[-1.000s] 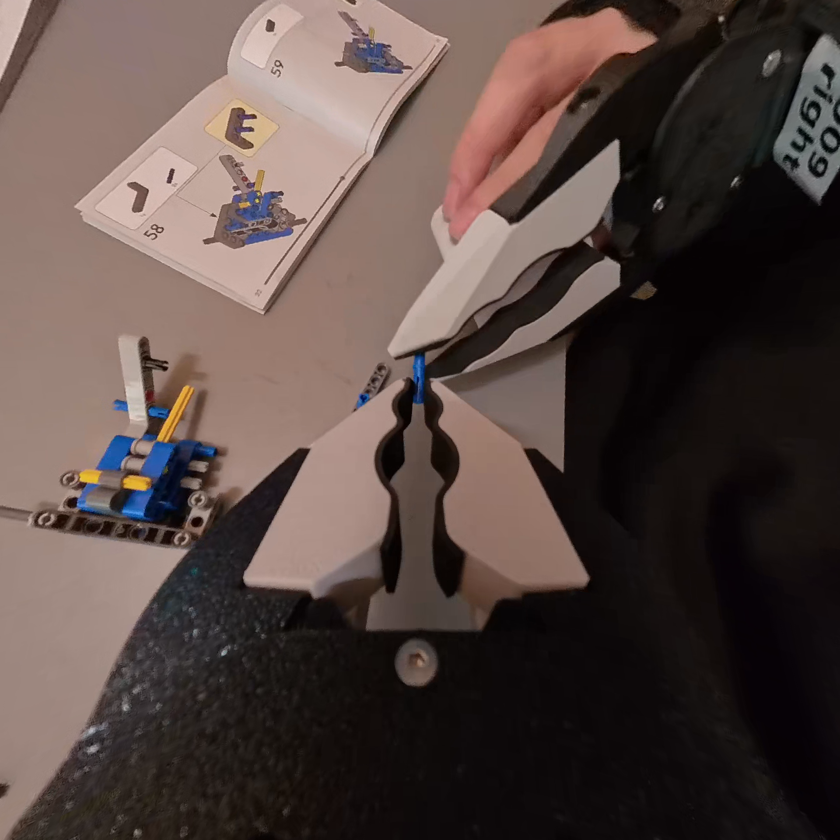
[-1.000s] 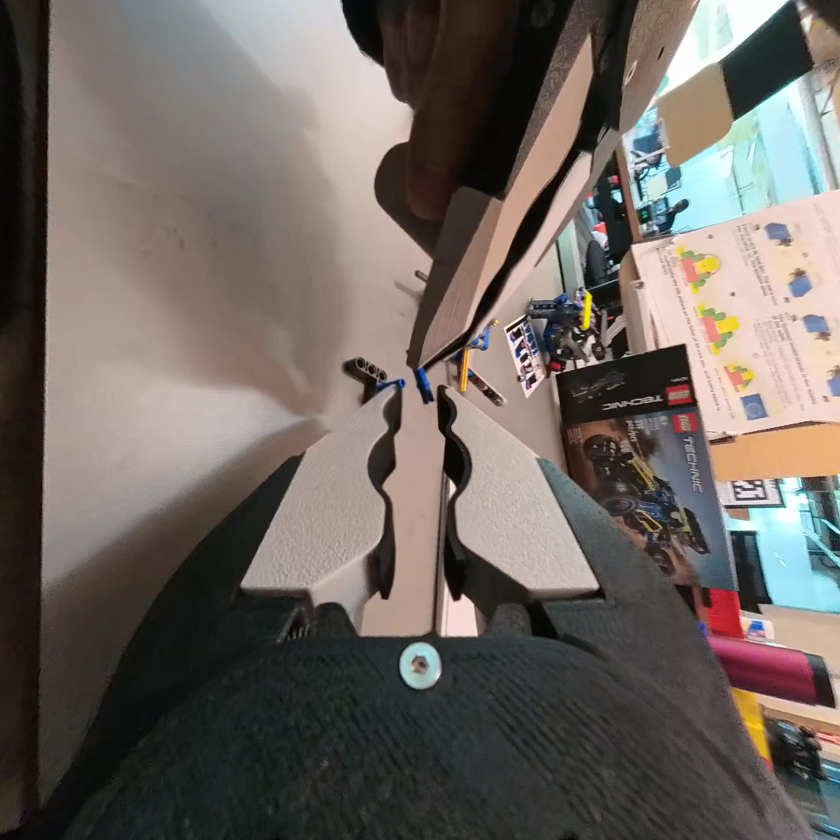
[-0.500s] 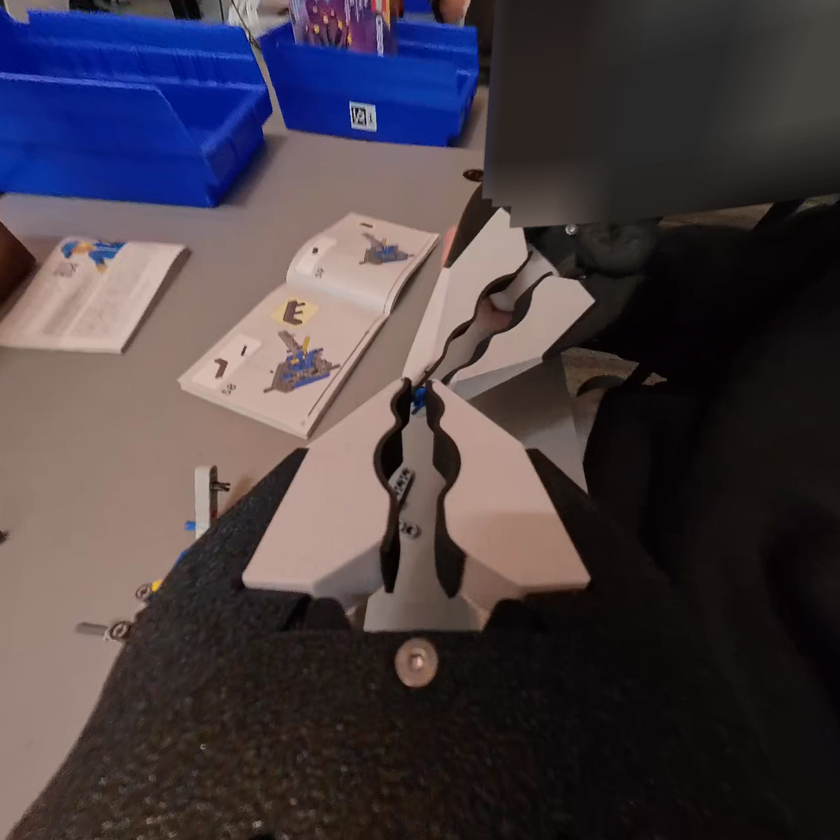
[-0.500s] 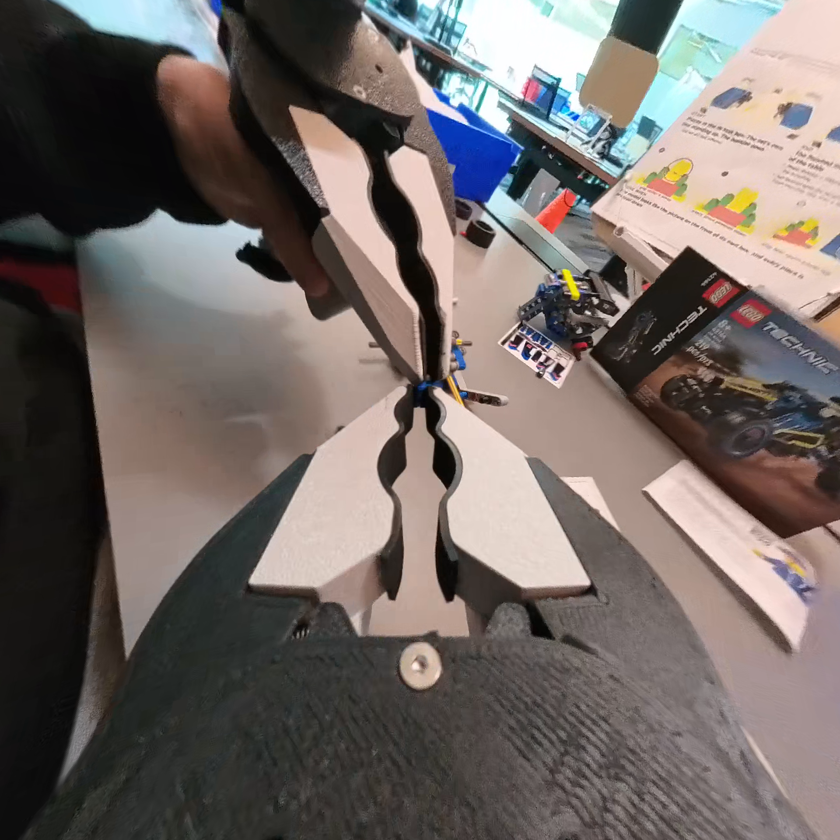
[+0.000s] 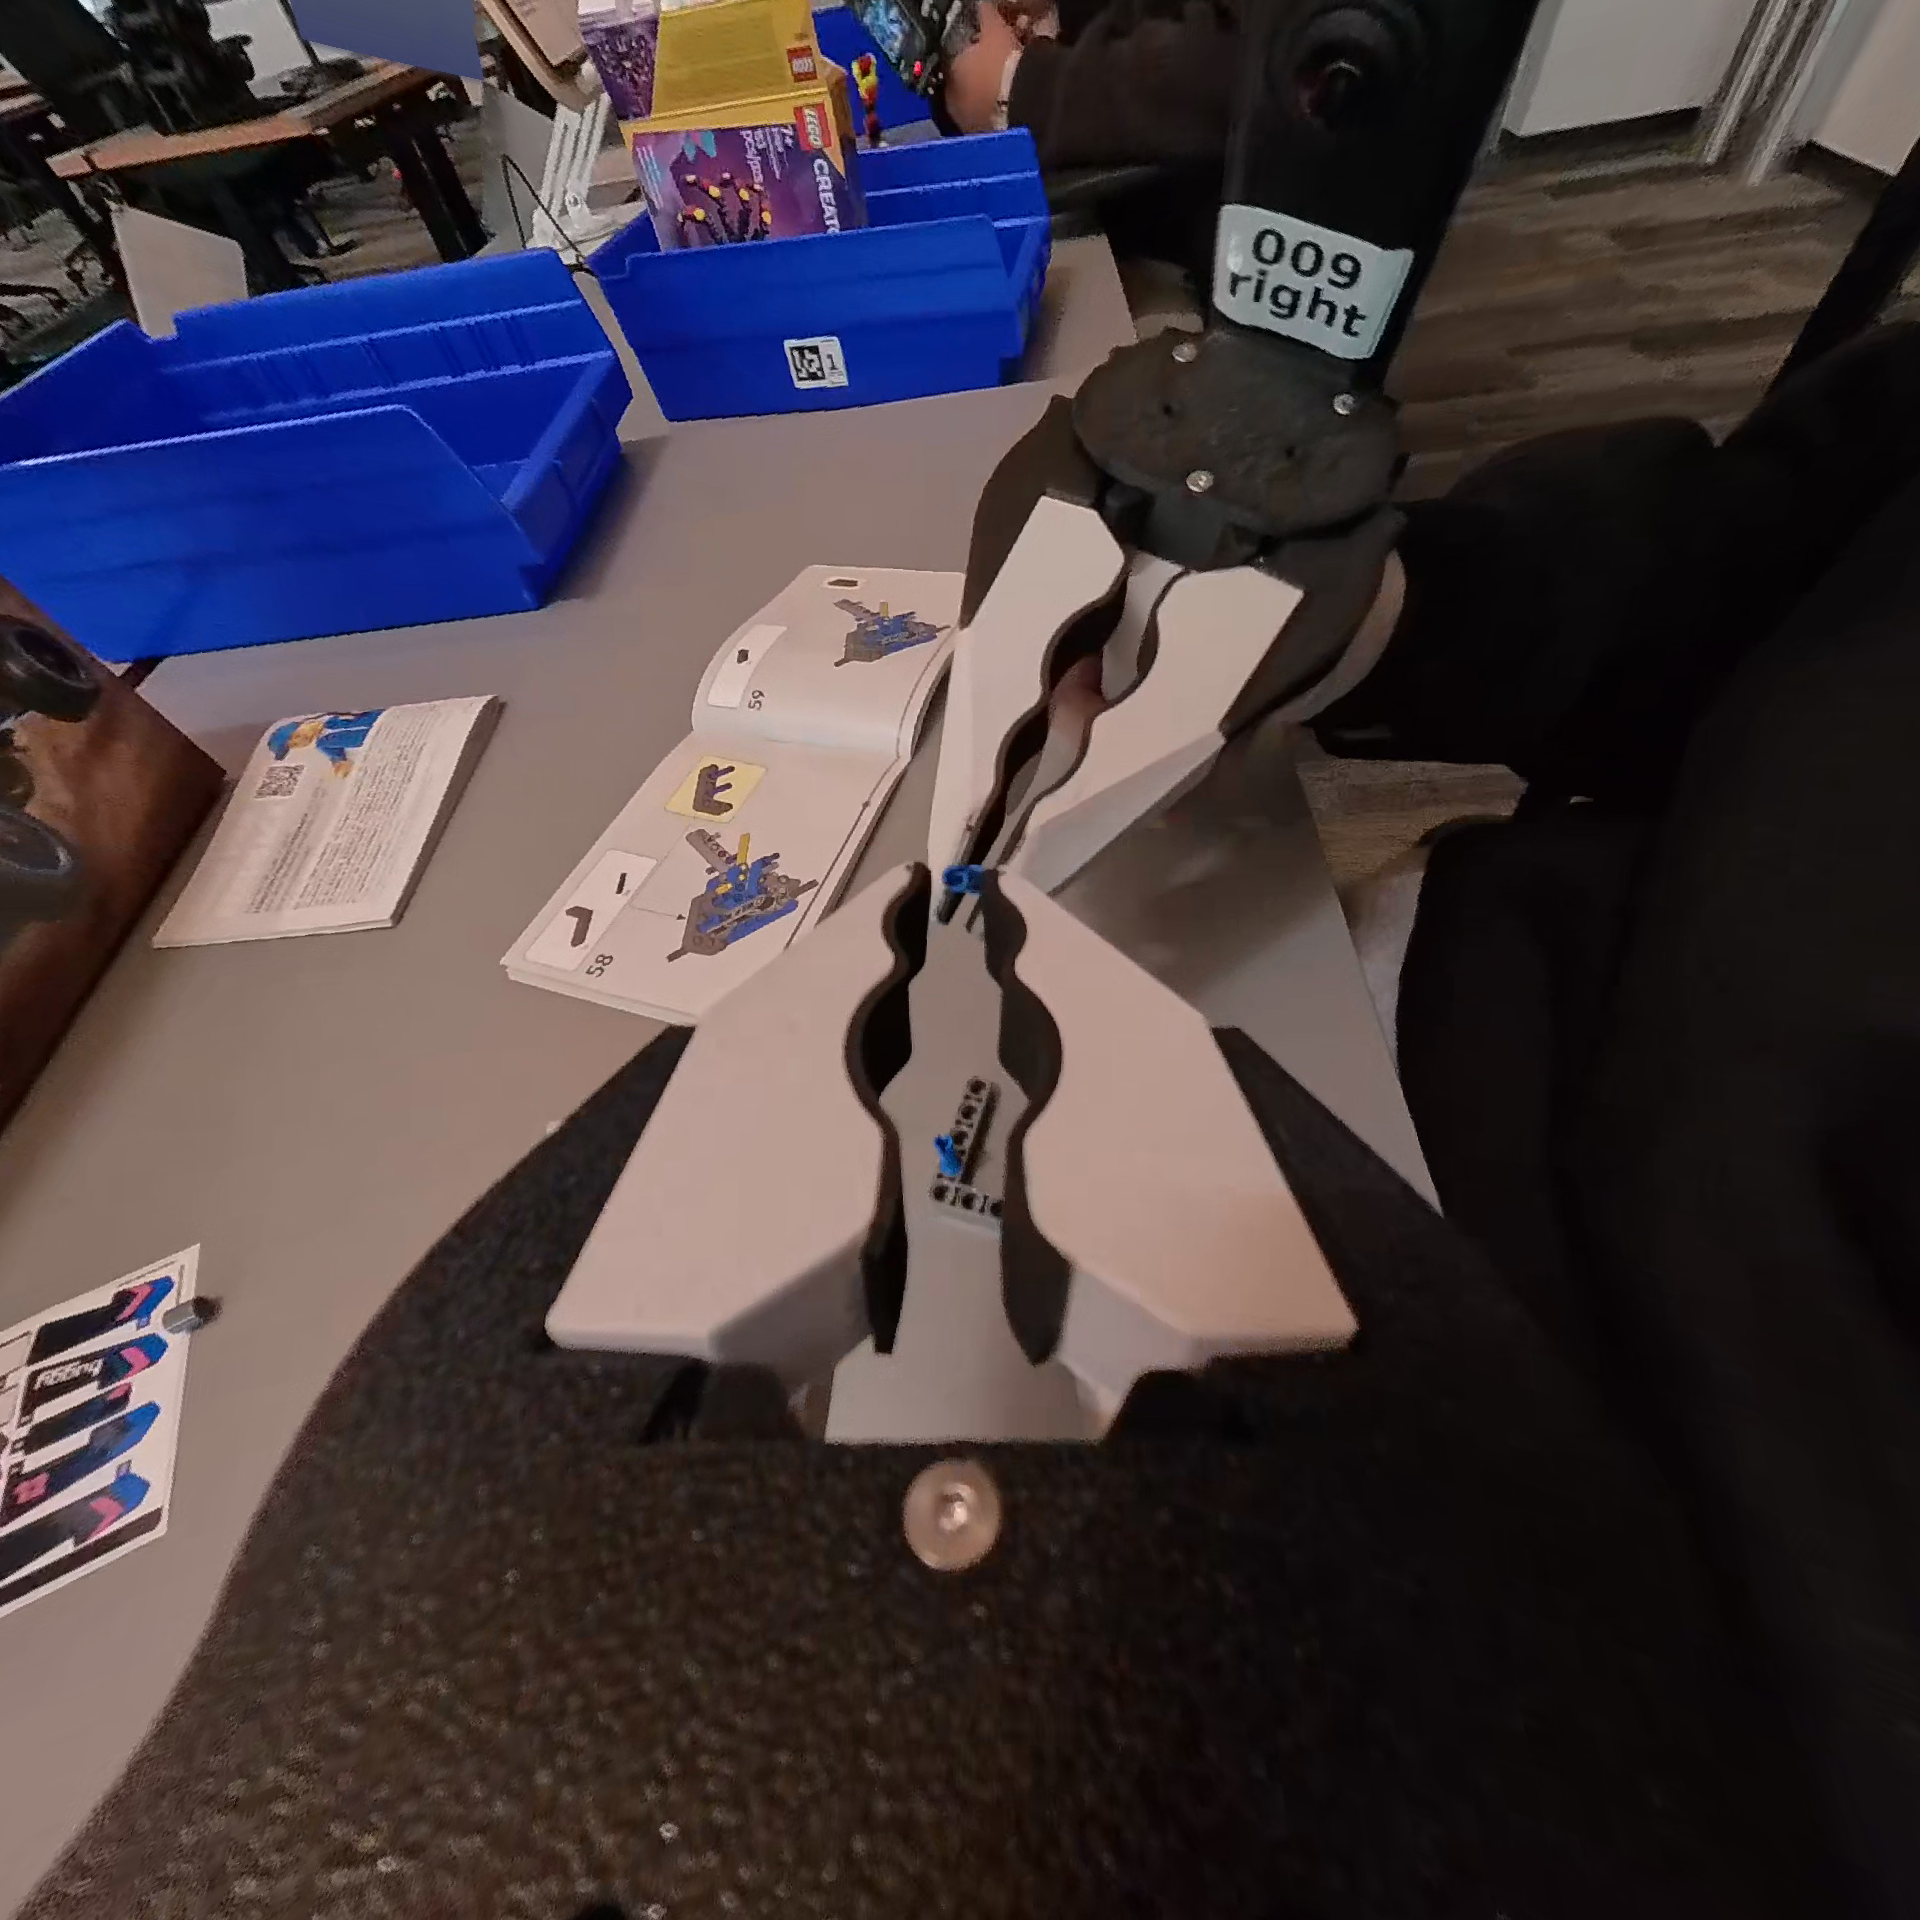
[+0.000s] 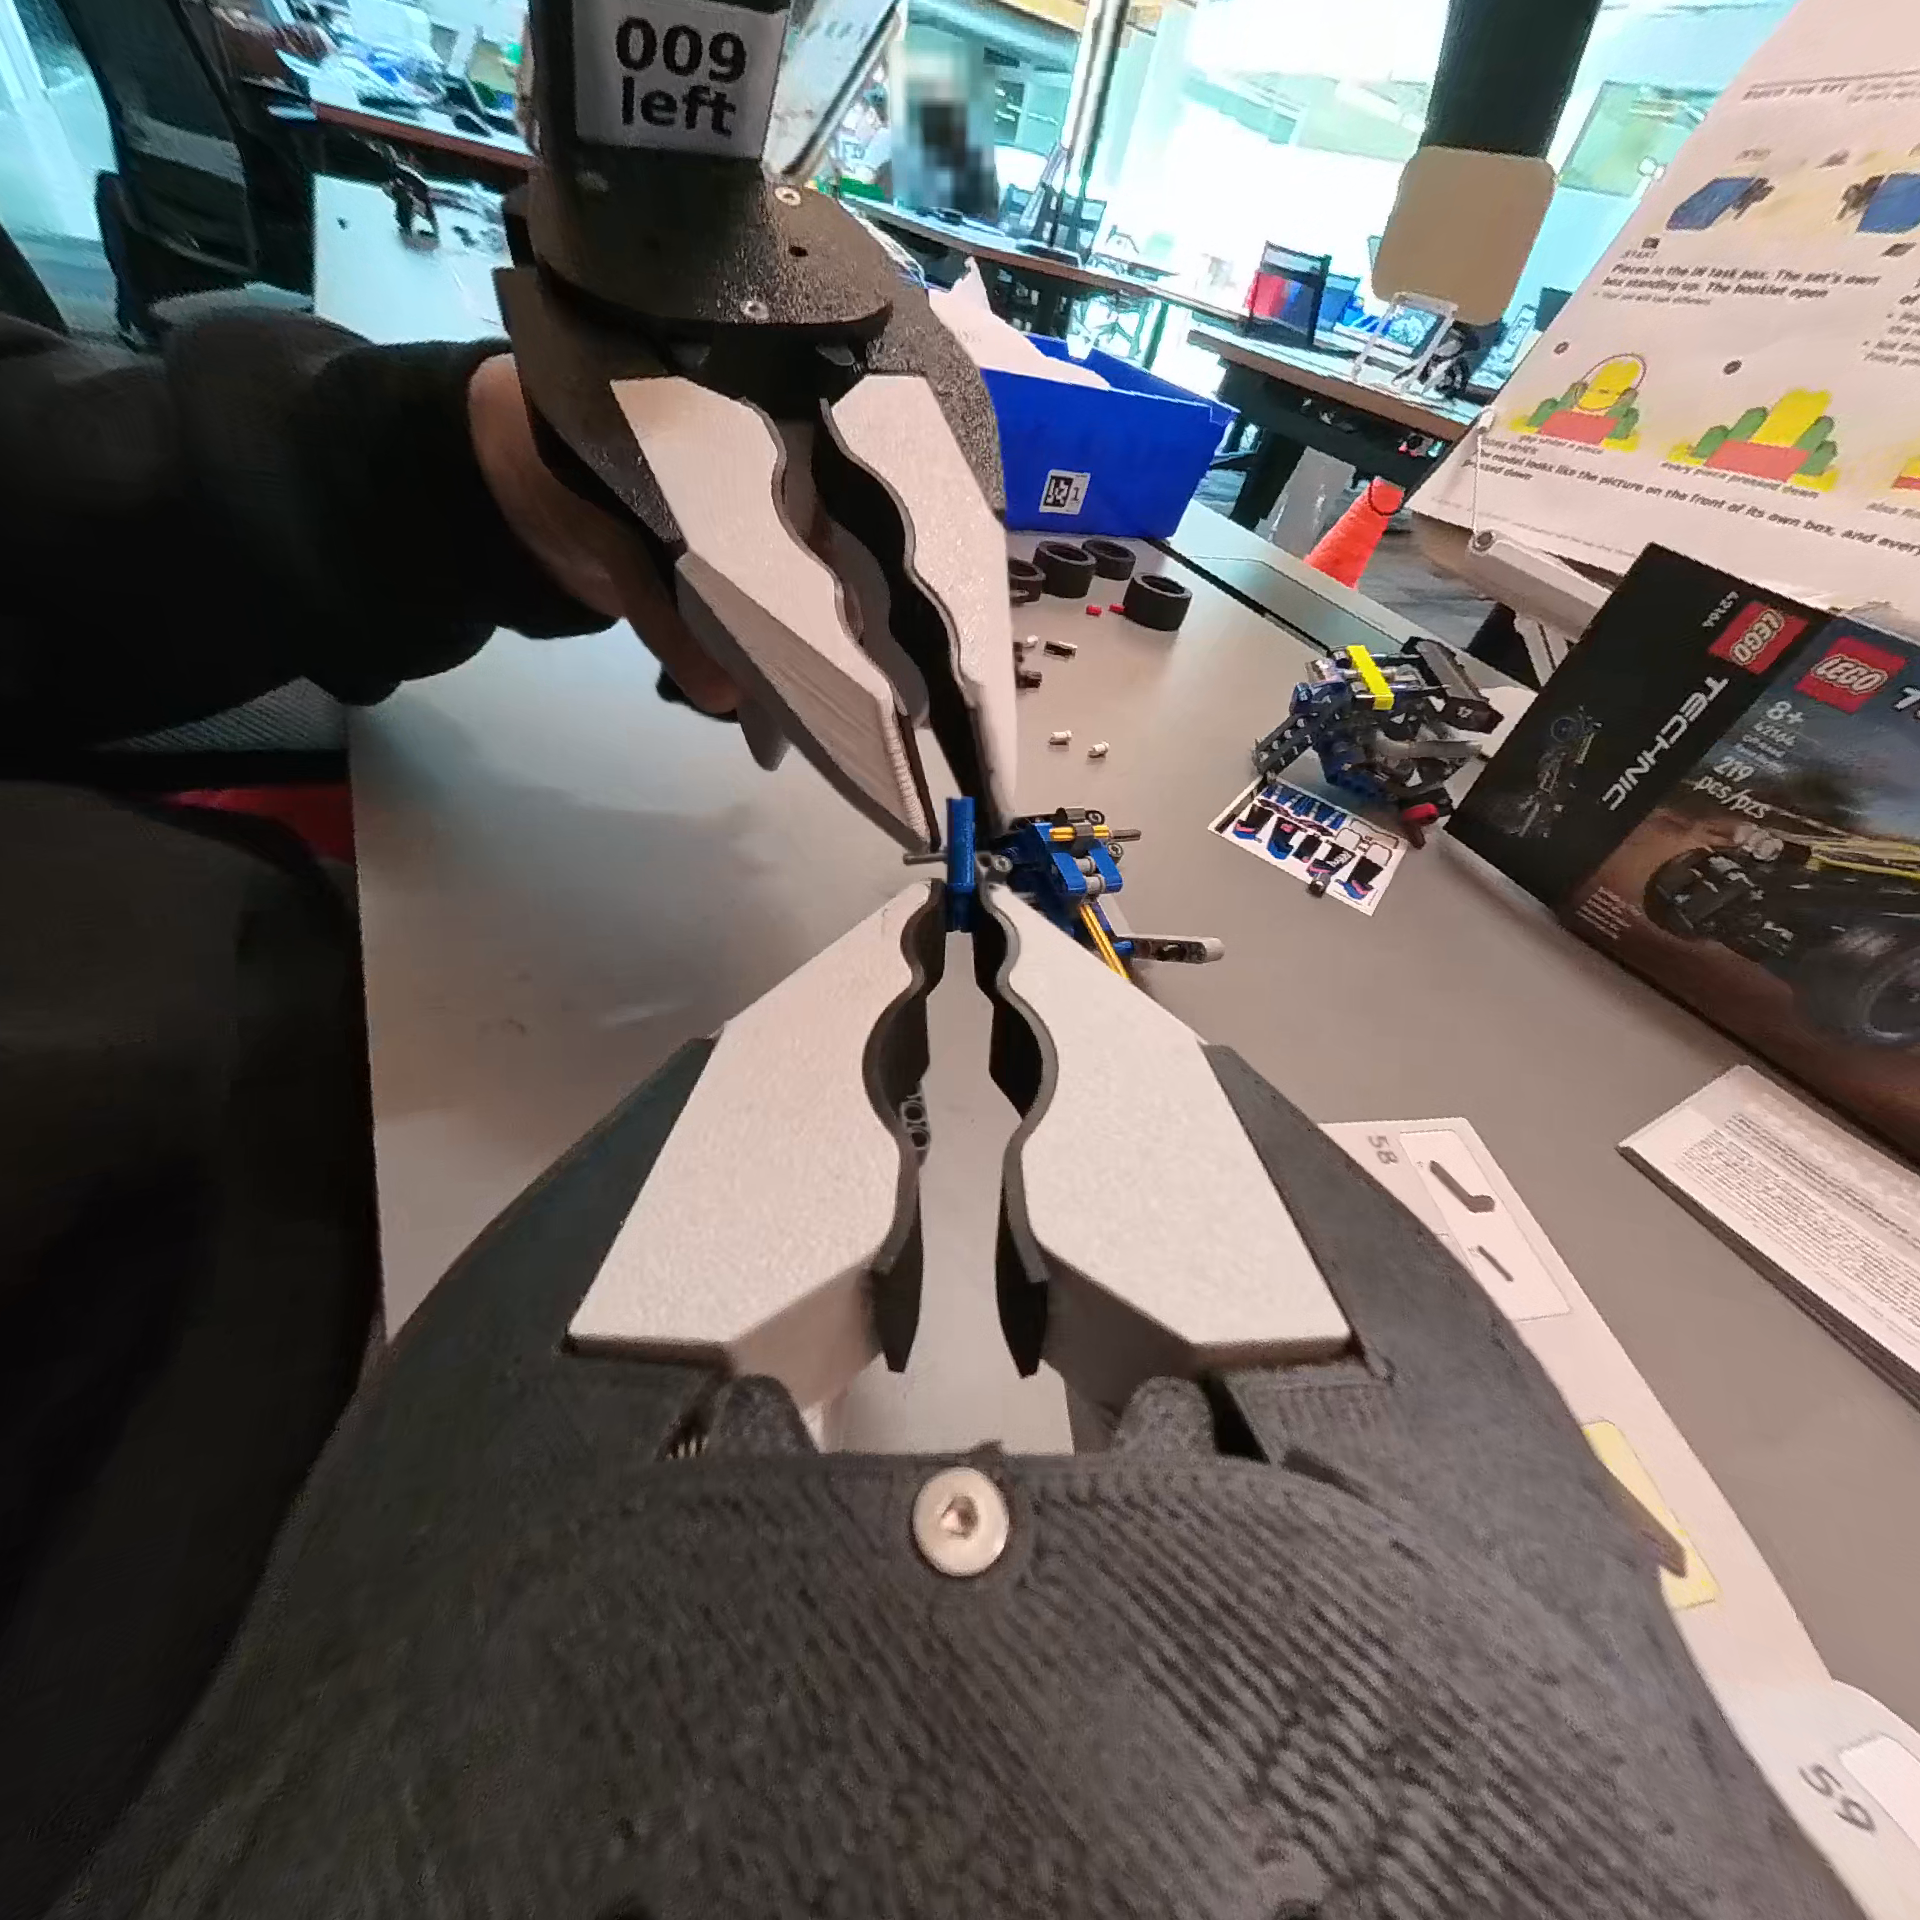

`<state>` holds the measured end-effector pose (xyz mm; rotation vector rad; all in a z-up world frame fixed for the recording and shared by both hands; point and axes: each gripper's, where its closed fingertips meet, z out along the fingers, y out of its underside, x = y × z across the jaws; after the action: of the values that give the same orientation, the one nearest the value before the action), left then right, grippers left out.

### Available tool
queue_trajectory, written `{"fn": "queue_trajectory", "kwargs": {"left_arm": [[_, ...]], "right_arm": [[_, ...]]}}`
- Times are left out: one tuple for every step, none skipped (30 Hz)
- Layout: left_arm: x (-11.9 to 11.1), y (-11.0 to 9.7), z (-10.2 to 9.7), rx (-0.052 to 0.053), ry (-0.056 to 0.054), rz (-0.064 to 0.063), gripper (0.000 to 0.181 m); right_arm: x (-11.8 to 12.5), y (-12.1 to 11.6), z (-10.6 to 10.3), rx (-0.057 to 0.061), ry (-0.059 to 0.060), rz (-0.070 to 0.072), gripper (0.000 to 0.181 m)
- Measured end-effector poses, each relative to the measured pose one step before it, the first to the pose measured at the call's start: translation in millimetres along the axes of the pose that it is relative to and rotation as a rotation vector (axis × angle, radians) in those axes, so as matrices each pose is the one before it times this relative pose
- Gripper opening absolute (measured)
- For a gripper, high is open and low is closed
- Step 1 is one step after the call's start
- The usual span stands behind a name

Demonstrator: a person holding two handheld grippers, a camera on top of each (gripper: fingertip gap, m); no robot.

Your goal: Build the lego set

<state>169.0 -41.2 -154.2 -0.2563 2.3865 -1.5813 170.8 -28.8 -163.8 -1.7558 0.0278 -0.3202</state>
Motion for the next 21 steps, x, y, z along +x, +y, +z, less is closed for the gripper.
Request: {"fn": "queue_trajectory", "kwargs": {"left_arm": [[0.27, 0.51, -0.01, -0.0050, 0.0007, 0.0036, 0.007], [-0.28, -0.01, -0.01, -0.0011, -0.0028, 0.0016, 0.006], [0.66, -0.05, 0.02, 0.0003, 0.0043, -0.0009, 0.005], [0.87, 0.08, 0.08, -0.0006, 0.0066, -0.0046, 0.003], [0.42, 0.24, -0.08, -0.0005, 0.0036, -0.0036, 0.003], [0.36, 0.62, -0.05, -0.0012, 0.0040, 0.0000, 0.002], [0.29, 1.33, 0.17, -0.0048, 0.0029, 0.0024, 0.002], [-0.15, 2.53, 0.64, -0.0128, -0.0007, 0.0031, 0.002], [-0.13, 4.35, 1.41, -0.0257, -0.0003, 0.0007, 0.002], [-0.42, 5.54, 1.56, -0.0339, 0.0003, 0.0019, 0.002], [-1.08, 5.23, 0.97, -0.0306, -0.0016, 0.0108, 0.002], [-1.33, 4.83, 0.47, -0.0258, 0.0018, 0.0113, 0.001], [-1.85, 4.97, 0.81, -0.0259, 0.0059, -0.0041, 0.001], [-1.49, 4.74, 1.44, -0.0248, 0.0140, -0.0162, 0.001], [-0.21, 3.75, 1.97, -0.0199, 0.0244, -0.0136, 0.001], [0.15, 3.20, 2.22, -0.0205, 0.0236, -0.0040, 0.001], [-0.24, 3.98, 2.23, -0.0309, 0.0164, 0.0055, 0.001], [0.20, 4.50, 1.79, -0.0399, 0.0142, 0.0153, 0.001], [1.26, 3.95, 1.69, -0.0379, 0.0156, 0.0229, 0.001], [0.84, 3.01, 1.57, -0.0320, 0.0109, 0.0199, 0.001], [0.13, 2.55, 1.45, -0.0298, 0.0047, 0.0135, 0.001]], "right_arm": [[-0.47, -0.33, 0.21, 0.0012, -0.0040, 0.0031, 0.002], [0.03, 0.07, 0.15, -0.0017, 0.0019, -0.0045, 0.002], [-0.13, -0.37, 0.10, 0.0005, 0.0022, -0.0067, 0.002], [-0.60, 0.13, 0.13, -0.0011, -0.0025, -0.0031, 0.002], [-0.33, 0.17, 0.04, -0.0008, -0.0019, -0.0010, 0.002], [-0.38, 0.75, 0.15, -0.0026, -0.0022, -0.0041, 0.002], [-0.22, 1.41, 0.42, -0.0071, -0.0015, -0.0083, 0.002], [0.01, 2.81, 0.32, -0.0160, -0.0010, -0.0128, 0.003], [-0.22, 5.46, 0.15, -0.0346, -0.0083, -0.0145, 0.004], [-0.29, 10.28, -0.03, -0.0660, -0.0165, -0.0100, 0.004], [0.58, 12.89, 0.07, -0.0812, -0.0161, -0.0036, 0.011], [1.64, 11.66, 0.90, -0.0705, -0.0106, 0.0031, 0.017], [0.80, 7.72, 2.03, -0.0454, -0.0183, 0.0082, 0.019], [-2.58, 4.50, 3.28, -0.0273, -0.0429, 0.0128, 0.018], [-3.41, 3.25, 4.31, -0.0203, -0.0536, 0.0193, 0.018], [-1.05, 3.53, 4.85, -0.0210, -0.0391, 0.0255, 0.019], [0.37, 4.19, 4.70, -0.0295, -0.0303, 0.0218, 0.020], [1.06, 3.71, 4.44, -0.0265, -0.0186, 0.0155, 0.022], [-1.14, 3.01, 4.29, -0.0217, -0.0246, 0.0083, 0.023], [-2.14, 1.76, 3.75, -0.0166, -0.0219, 0.0032, 0.022], [-0.52, 0.20, 2.37, -0.0113, -0.0020, -0.0029, 0.021]]}}
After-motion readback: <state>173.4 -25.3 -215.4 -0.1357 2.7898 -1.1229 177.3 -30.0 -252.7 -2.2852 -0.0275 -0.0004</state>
